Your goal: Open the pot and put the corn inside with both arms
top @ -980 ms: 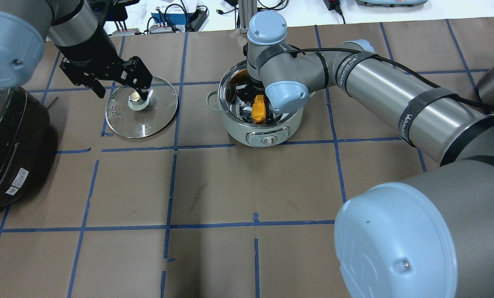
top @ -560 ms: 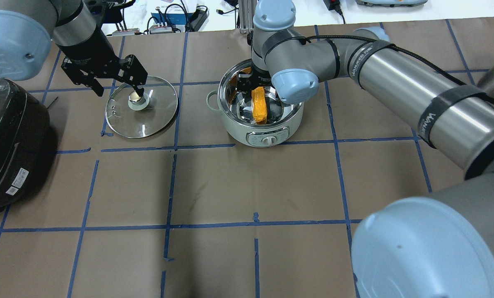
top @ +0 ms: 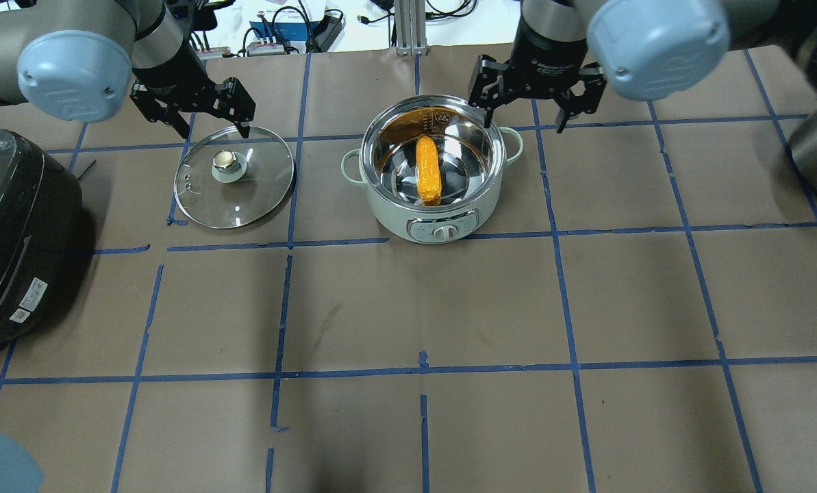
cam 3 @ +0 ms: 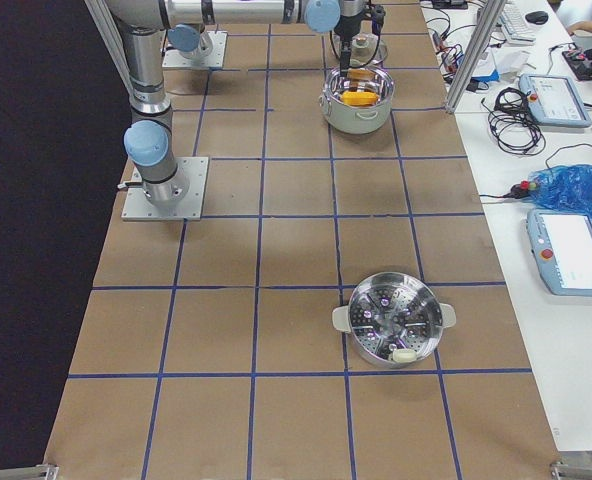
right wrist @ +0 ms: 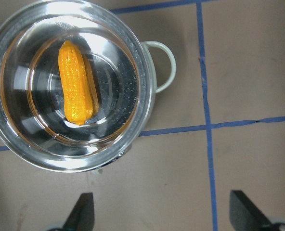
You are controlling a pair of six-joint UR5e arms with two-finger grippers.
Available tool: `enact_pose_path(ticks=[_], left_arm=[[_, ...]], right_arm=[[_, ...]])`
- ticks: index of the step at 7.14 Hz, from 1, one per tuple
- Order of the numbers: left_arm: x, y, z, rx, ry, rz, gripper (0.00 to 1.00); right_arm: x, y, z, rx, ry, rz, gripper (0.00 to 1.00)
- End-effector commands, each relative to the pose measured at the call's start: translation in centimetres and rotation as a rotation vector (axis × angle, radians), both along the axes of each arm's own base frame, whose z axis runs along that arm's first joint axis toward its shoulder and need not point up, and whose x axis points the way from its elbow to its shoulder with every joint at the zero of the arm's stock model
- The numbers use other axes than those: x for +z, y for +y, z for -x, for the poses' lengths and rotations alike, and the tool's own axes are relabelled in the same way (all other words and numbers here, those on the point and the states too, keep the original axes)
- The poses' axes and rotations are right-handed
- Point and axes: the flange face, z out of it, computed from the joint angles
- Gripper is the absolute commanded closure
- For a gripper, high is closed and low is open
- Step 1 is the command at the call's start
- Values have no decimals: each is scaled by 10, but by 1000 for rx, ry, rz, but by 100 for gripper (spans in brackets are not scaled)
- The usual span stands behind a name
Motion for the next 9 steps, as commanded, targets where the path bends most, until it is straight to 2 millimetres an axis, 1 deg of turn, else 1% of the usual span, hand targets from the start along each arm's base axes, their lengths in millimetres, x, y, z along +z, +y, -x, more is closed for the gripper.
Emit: enact_pose_path(ticks=[1, 2, 3, 4, 5, 6, 7, 8, 9], left_arm=[[-26, -43, -4, 0, -2, 2, 0], [-17, -38, -3, 7, -7, 9, 0], [15, -13, 11, 4, -10, 2, 0], [52, 27, 16, 25, -6, -51, 0], [94, 73, 22, 19, -6, -62, 0], [112, 104, 30, 7, -6, -62, 0], [100, 115, 39, -11, -9, -88, 0], [106, 133, 48, -27, -7, -74, 0], [101, 131, 49, -30, -2, -77, 0]], right_arm=[[42, 58, 30, 14, 20, -107, 0], [44, 59, 33, 55, 19, -105, 0], [45, 60, 38, 118, 57, -98, 1], [48, 61, 39, 151, 75, -91, 1], [48, 60, 39, 148, 74, -85, 0], [47, 59, 39, 143, 76, -85, 0], [48, 59, 39, 142, 73, -82, 0], [48, 60, 40, 142, 77, -84, 0], [47, 59, 39, 142, 71, -84, 0]])
